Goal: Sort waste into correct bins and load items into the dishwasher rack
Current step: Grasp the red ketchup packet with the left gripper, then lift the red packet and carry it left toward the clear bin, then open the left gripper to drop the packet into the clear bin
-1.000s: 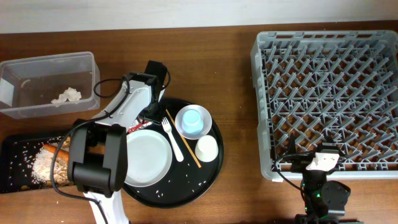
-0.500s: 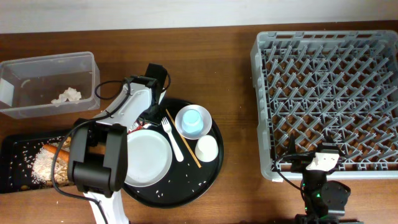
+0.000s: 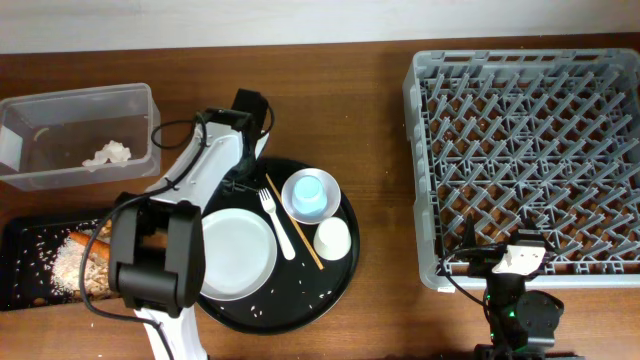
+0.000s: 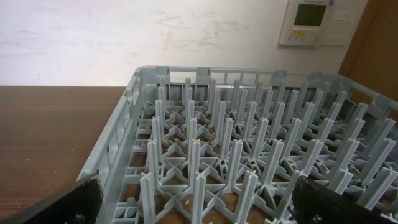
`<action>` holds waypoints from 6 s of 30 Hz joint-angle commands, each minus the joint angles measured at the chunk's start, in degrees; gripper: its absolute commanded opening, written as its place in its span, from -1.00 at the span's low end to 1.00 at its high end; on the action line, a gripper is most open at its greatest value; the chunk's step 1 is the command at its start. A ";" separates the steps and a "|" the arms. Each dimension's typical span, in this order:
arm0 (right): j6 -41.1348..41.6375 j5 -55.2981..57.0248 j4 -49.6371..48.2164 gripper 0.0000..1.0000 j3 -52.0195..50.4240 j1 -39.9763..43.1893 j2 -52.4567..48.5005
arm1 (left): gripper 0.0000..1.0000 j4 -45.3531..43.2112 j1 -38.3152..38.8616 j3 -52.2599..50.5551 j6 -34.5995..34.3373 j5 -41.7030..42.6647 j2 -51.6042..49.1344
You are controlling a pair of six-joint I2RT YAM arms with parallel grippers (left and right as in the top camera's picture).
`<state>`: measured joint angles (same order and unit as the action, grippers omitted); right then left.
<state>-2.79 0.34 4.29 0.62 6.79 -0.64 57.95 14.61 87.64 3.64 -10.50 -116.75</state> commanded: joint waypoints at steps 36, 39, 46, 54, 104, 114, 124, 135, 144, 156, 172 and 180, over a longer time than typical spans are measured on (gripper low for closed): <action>0.02 0.11 0.39 0.97 -0.31 0.37 0.33 | 0.68 -13.60 -7.19 -4.94 -79.10 15.85 4.22; 0.02 0.13 0.39 0.97 -0.31 0.37 0.33 | 0.61 -14.08 -7.17 -4.98 -79.10 13.00 4.22; 0.02 0.11 0.39 0.97 -0.31 0.37 0.33 | 0.10 -14.47 -7.17 -5.01 -79.10 11.10 4.20; 0.02 0.11 0.39 0.97 -0.31 0.37 0.33 | 0.06 -14.67 -7.17 -5.09 -79.08 11.13 4.15; 0.02 0.11 0.39 0.97 -0.31 0.37 0.28 | -0.28 -14.53 -6.47 -8.07 -68.19 12.04 11.50; 0.04 0.13 0.39 0.97 -0.31 0.37 0.28 | 0.89 -23.34 -6.10 -9.70 -68.22 17.29 4.02; 0.02 0.11 0.39 0.97 -0.31 0.37 0.28 | 0.54 -27.41 -4.87 -9.70 -69.57 17.14 1.75; 0.02 0.11 0.39 0.97 -0.31 0.37 0.28 | -0.98 -27.76 -4.87 -9.68 -69.46 16.57 1.79; 0.02 0.11 0.39 0.97 -0.31 0.37 0.28 | -0.98 -27.71 -4.92 -5.53 -47.78 16.85 16.33; 0.02 0.11 0.39 0.97 -0.31 0.37 0.28 | -0.98 -28.61 -27.41 -0.52 -36.33 16.11 17.46; 0.02 0.11 0.39 0.97 -0.31 0.37 0.28 | 0.73 -25.49 -29.68 -0.52 -36.26 15.87 15.04; 0.04 0.13 0.39 0.97 -0.31 0.37 0.28 | 0.69 -6.36 -13.00 -0.55 -28.35 22.75 30.62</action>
<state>-2.81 0.34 4.29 0.62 6.79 -0.62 45.89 -4.43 86.96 -27.55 9.69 -87.35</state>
